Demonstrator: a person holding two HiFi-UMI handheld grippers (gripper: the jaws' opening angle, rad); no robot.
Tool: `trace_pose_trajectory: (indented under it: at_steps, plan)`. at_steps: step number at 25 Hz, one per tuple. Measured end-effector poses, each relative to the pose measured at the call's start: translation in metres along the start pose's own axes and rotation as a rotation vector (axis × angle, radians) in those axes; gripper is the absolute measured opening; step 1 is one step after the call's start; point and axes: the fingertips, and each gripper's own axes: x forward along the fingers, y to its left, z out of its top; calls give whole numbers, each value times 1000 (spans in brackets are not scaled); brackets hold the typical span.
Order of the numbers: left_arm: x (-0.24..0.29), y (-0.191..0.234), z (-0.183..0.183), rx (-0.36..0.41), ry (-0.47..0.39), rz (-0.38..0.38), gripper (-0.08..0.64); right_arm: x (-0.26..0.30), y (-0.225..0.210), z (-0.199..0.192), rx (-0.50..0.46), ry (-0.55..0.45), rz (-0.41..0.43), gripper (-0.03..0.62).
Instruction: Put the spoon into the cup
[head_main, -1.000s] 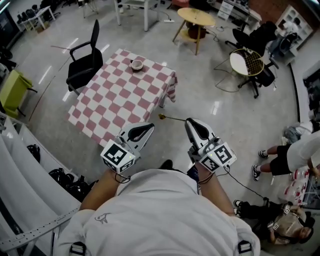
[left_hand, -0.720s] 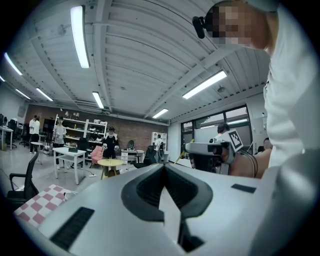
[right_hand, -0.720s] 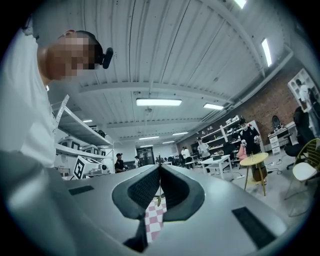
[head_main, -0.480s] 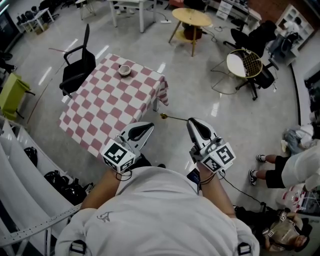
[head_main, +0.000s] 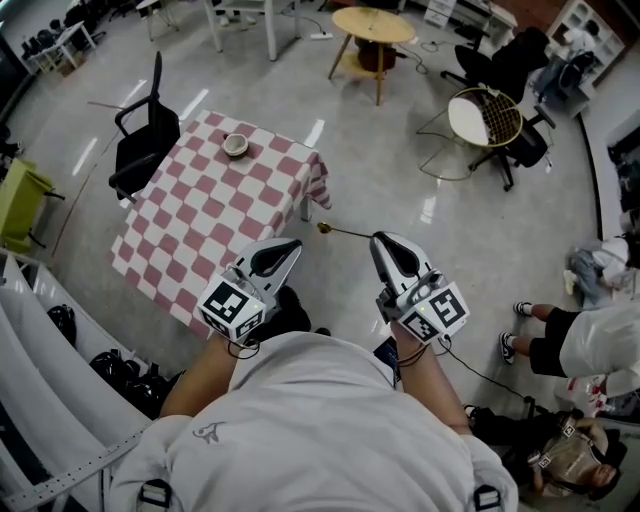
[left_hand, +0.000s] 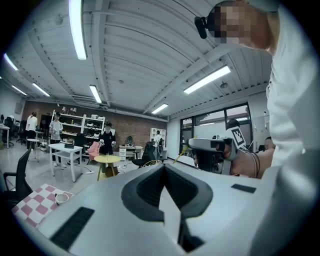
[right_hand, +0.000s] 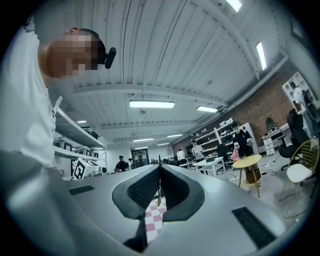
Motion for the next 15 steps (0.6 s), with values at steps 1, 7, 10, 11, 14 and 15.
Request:
trace_pose_trajectory:
  at_steps: [1, 7, 10, 11, 14, 15]
  plan:
    - [2, 4, 1, -1, -3, 3, 14, 4, -4, 0, 4, -2, 1, 34]
    - [9, 41, 0, -7, -1, 27, 14, 36, -18, -1, 3, 5, 19, 34]
    - [12, 67, 2, -7, -2, 42, 14, 61, -32, -3, 9, 2, 26, 34]
    - [14, 76, 2, -8, 0, 44, 14, 70, -36, -3, 11, 2, 29, 34]
    - [20, 100, 3, -8, 12, 42, 14, 101, -47, -5, 14, 9, 46, 34]
    - [22, 108, 4, -6, 15, 39, 14, 112, -50, -5, 15, 12, 52, 34]
